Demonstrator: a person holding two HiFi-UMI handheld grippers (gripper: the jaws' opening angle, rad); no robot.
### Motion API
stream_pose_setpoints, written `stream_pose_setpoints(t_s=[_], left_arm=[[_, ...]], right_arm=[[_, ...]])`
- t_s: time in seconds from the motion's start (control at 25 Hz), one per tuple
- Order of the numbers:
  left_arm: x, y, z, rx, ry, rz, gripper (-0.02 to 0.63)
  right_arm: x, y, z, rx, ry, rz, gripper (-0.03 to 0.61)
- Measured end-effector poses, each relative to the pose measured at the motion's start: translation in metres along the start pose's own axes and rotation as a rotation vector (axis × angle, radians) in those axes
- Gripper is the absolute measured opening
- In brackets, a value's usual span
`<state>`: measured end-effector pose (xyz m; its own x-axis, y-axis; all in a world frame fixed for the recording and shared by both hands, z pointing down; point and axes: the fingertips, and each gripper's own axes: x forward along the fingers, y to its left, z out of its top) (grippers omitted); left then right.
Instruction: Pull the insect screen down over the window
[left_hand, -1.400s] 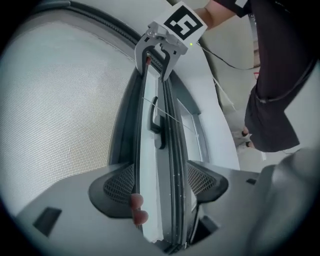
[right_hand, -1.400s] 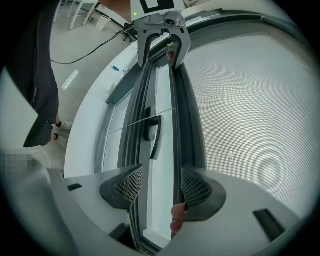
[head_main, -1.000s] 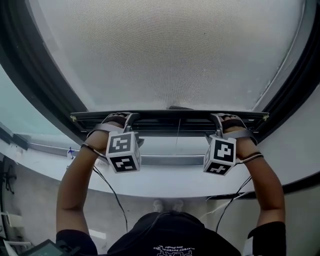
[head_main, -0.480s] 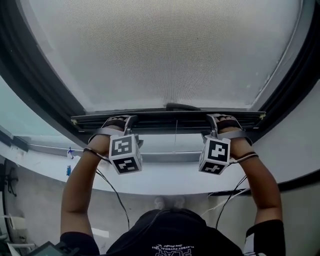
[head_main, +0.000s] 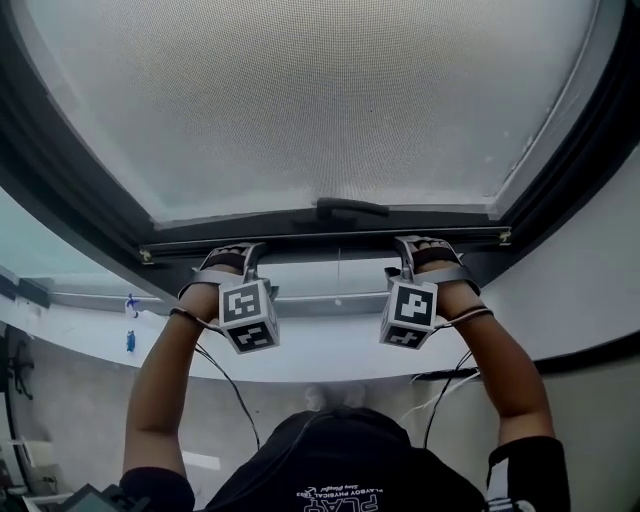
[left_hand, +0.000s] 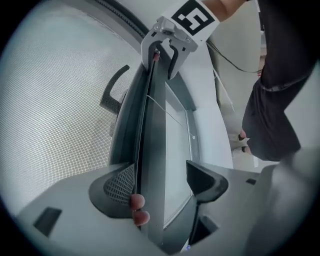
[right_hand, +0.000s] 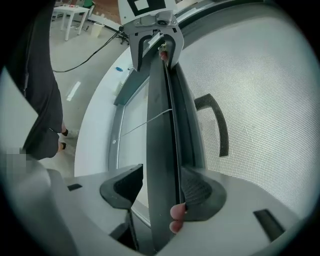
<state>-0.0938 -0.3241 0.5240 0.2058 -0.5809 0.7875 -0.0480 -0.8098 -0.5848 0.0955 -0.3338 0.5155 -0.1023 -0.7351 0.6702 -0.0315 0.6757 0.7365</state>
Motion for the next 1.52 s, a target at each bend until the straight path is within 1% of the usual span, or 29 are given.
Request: stream_pose_setpoints(t_s=[0.12, 0.2, 0.32, 0.44, 0.6, 0.72, 0.84, 0.96, 1.04, 1.12, 1.16, 1.24, 1.28, 1.36, 1.52], left_arm=[[0.004, -0.002, 0.0, 0.004, -0.001, 0.053, 0.311], [0.008, -0.004, -0.003, 0.009, 0.014, 0.068, 0.311], [0.012, -0.006, -0.007, 0.024, 0.038, 0.056, 0.311], [0.011, -0.006, -0.009, 0.025, 0.034, 0.051, 0.311], [0.013, -0.004, -0.007, 0.014, 0.021, 0.063, 0.311], [0.015, -0.002, -0.009, 0.028, 0.026, 0.083, 0.311], [0.015, -0.002, -0.009, 0.024, 0.035, 0.067, 0.311], [0.011, 0.0, -0.005, 0.0, 0.012, 0.035, 0.31], [0.011, 0.001, -0.004, -0.001, -0.004, 0.043, 0.305], [0.014, 0.002, -0.005, 0.005, -0.001, 0.054, 0.304], [0.014, 0.004, -0.006, 0.009, 0.007, 0.061, 0.298], [0.012, 0.01, -0.006, 0.007, 0.017, 0.076, 0.251], [0.01, 0.012, -0.005, 0.003, 0.019, 0.077, 0.241], [0.008, 0.012, -0.005, 0.001, 0.028, 0.07, 0.241], [0.005, 0.01, -0.006, -0.006, 0.039, 0.05, 0.241]], right_arm=[[0.002, 0.006, 0.002, 0.004, 0.001, -0.013, 0.236], [0.002, 0.007, 0.0, -0.008, 0.013, -0.023, 0.236], [0.003, 0.004, 0.0, -0.011, 0.015, -0.034, 0.236], [0.003, 0.004, 0.001, -0.008, 0.017, -0.047, 0.236], [0.005, 0.002, 0.001, -0.023, 0.033, -0.074, 0.236], [0.006, 0.0, 0.001, -0.027, 0.041, -0.1, 0.236], [0.007, 0.0, 0.001, -0.018, 0.051, -0.083, 0.236], [0.007, -0.001, 0.0, -0.011, 0.046, -0.053, 0.235], [0.008, -0.002, 0.0, -0.021, 0.049, -0.065, 0.235], [0.009, -0.003, -0.001, -0.027, 0.054, -0.081, 0.235], [0.009, -0.005, -0.001, -0.024, 0.051, -0.086, 0.223], [0.007, -0.009, 0.0, -0.006, 0.033, -0.082, 0.163], [0.006, -0.01, 0.001, 0.006, 0.023, -0.07, 0.153], [0.005, -0.013, 0.001, 0.018, 0.016, -0.051, 0.152], [0.004, -0.015, 0.001, 0.01, 0.014, -0.059, 0.146]])
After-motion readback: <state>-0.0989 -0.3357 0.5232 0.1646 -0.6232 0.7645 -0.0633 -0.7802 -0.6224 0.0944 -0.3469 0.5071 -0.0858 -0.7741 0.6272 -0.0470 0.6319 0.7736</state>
